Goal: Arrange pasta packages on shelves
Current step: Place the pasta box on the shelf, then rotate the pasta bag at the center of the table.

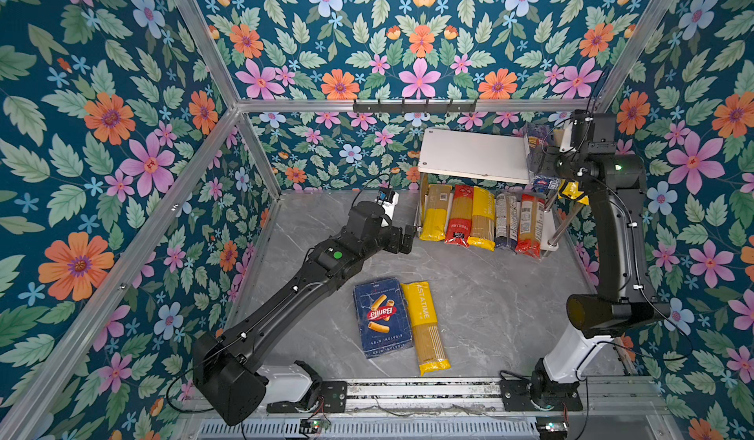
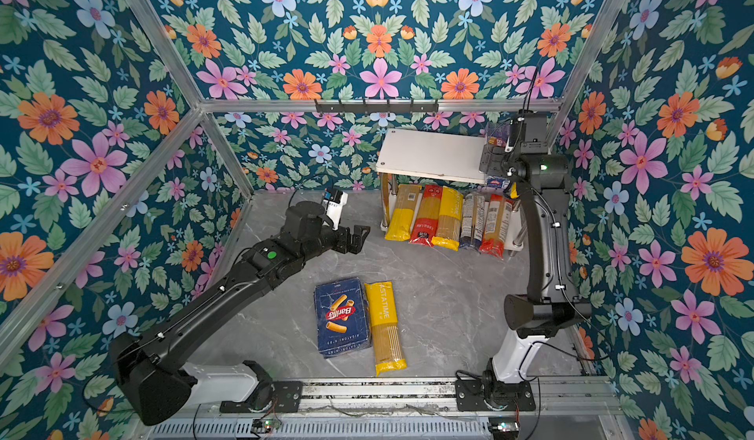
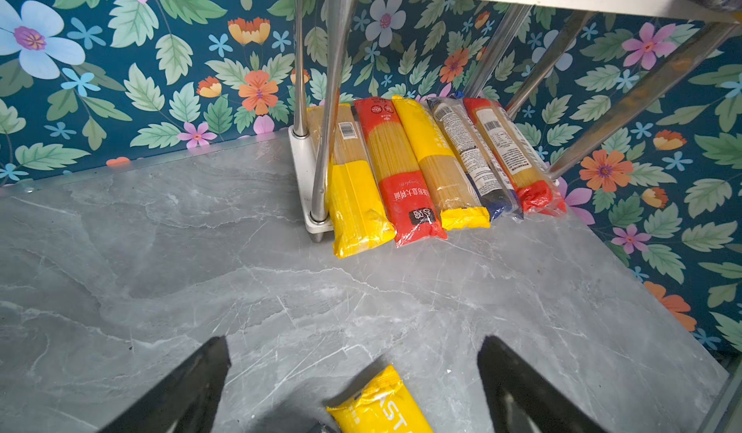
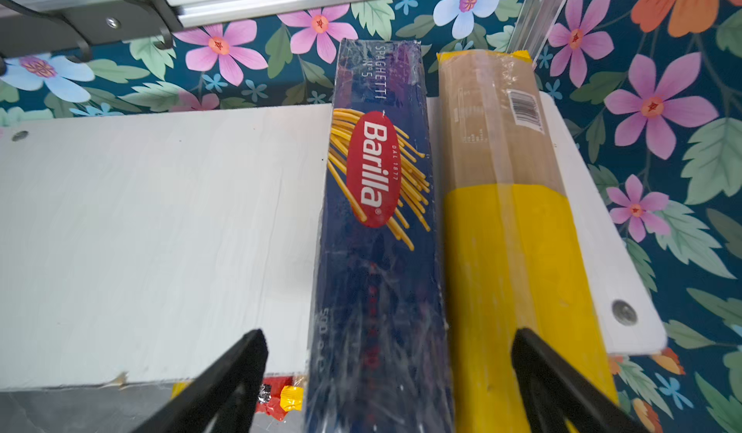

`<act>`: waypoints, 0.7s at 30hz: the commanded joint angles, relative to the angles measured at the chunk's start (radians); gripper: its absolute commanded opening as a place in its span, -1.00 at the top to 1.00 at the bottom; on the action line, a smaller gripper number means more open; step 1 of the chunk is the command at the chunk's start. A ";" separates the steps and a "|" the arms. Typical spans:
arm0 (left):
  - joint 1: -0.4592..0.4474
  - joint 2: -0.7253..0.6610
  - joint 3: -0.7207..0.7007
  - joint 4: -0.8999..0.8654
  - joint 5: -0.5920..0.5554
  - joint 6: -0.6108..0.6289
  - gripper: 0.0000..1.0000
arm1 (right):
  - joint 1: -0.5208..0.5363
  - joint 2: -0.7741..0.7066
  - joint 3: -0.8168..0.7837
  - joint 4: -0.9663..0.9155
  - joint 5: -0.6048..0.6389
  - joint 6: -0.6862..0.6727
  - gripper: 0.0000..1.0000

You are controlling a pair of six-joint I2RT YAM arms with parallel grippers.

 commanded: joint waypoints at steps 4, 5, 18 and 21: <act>0.014 -0.059 -0.070 0.009 -0.023 -0.035 -0.99 | 0.113 -0.150 -0.132 0.027 0.033 -0.011 -0.91; 0.020 -0.069 -0.085 0.007 -0.029 -0.040 -1.00 | 0.138 -0.179 -0.162 0.023 0.034 -0.003 -0.91; 0.087 -0.259 -0.306 -0.053 -0.049 -0.175 -0.99 | 0.579 -0.558 -0.687 0.062 0.142 0.179 -0.90; 0.089 -0.292 -0.365 -0.059 -0.055 -0.204 -1.00 | 0.708 -0.594 -0.770 0.054 0.200 0.235 -0.89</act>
